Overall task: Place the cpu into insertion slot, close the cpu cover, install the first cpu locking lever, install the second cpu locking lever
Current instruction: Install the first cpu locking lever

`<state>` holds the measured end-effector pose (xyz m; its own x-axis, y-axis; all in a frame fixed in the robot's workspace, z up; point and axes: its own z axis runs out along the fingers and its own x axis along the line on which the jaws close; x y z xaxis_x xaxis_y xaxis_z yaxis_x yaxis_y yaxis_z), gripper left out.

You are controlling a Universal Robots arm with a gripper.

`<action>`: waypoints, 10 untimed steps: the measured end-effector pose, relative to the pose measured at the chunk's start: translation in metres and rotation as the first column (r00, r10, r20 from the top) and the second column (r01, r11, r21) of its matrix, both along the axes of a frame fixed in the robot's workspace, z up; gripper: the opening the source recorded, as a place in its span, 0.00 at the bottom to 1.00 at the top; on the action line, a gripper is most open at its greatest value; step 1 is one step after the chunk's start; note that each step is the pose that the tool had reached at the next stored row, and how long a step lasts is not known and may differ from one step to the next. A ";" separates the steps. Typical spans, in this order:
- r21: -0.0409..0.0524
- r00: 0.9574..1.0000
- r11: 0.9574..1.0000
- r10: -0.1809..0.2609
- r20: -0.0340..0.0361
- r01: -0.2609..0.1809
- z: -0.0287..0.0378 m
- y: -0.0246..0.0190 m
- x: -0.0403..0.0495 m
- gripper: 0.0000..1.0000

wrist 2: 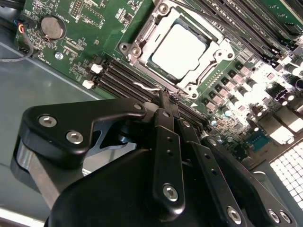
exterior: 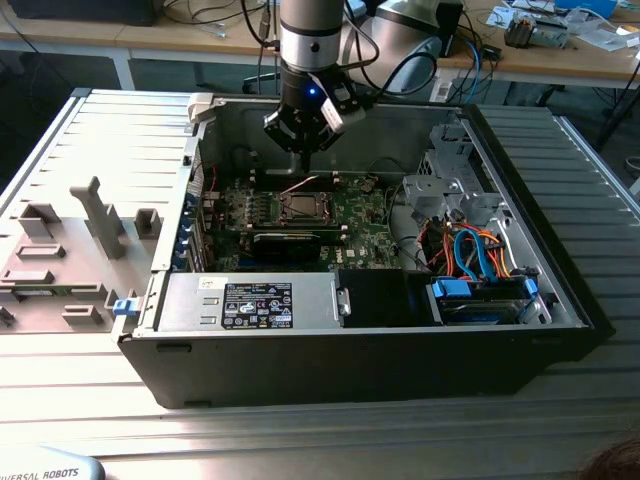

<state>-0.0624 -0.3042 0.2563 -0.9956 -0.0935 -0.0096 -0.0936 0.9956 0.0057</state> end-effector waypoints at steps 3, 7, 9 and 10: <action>0.000 1.000 1.000 0.000 0.000 0.000 -0.0006 0.0000 -0.0015 0.11; 0.000 1.000 1.000 0.000 0.000 0.000 -0.0017 0.0000 -0.0030 0.11; 0.000 1.000 1.000 0.000 0.000 0.000 -0.0021 0.0000 -0.0033 0.11; 0.000 1.000 1.000 0.000 0.000 0.000 -0.0022 0.0000 -0.0035 0.11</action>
